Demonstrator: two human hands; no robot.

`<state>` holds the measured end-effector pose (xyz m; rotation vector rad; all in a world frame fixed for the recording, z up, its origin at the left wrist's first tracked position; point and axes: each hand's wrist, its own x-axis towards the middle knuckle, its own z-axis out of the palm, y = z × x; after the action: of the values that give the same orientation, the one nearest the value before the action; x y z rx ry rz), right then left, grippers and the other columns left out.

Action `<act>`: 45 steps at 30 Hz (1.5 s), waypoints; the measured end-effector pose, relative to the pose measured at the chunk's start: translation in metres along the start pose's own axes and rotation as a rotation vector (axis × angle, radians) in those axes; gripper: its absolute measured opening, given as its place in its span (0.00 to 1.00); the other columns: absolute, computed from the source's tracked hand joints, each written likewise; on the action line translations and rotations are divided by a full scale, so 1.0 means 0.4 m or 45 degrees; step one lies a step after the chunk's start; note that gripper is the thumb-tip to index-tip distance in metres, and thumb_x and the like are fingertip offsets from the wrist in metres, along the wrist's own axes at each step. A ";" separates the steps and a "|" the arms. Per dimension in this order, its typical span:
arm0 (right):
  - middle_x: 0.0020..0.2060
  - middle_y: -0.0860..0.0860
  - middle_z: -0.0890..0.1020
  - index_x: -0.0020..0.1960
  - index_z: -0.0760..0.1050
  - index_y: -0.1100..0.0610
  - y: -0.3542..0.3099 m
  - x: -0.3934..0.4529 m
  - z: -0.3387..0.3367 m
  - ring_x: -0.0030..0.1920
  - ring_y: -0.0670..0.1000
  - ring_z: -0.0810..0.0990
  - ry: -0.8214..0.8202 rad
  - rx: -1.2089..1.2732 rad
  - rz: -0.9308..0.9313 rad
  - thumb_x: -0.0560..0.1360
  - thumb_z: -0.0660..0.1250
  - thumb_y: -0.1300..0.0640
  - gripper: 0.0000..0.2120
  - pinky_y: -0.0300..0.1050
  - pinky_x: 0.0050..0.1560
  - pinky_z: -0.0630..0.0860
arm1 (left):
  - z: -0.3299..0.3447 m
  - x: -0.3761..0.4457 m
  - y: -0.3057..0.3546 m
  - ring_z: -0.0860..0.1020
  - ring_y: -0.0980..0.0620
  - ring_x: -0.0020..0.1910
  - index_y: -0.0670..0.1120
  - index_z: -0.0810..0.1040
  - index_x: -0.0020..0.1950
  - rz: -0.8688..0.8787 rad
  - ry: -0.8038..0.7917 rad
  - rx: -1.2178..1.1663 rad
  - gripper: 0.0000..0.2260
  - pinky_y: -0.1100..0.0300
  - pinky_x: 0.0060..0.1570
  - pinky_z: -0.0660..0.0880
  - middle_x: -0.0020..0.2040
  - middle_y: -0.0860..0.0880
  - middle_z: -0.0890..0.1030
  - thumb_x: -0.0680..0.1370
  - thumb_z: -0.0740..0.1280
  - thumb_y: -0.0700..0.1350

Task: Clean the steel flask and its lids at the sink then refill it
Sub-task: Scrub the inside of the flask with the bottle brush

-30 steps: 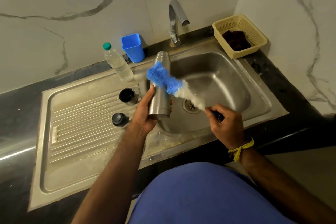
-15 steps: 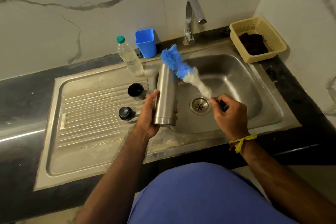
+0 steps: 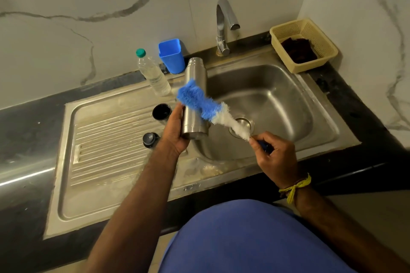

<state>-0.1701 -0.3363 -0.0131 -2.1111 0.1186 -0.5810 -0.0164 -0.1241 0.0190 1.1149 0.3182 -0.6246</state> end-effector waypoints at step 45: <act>0.33 0.46 0.80 0.41 0.80 0.59 -0.012 0.053 0.011 0.34 0.41 0.79 0.100 -0.031 0.101 0.77 0.70 0.53 0.11 0.36 0.35 0.75 | -0.037 -0.036 -0.058 0.83 0.40 0.46 0.38 0.75 0.68 -0.211 -0.420 -0.388 0.36 0.48 0.45 0.83 0.53 0.36 0.80 0.68 0.78 0.58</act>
<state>-0.1499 -0.3365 -0.0036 -2.0977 0.2536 -0.6179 -0.0409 -0.1130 0.0033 0.6842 0.2124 -0.8627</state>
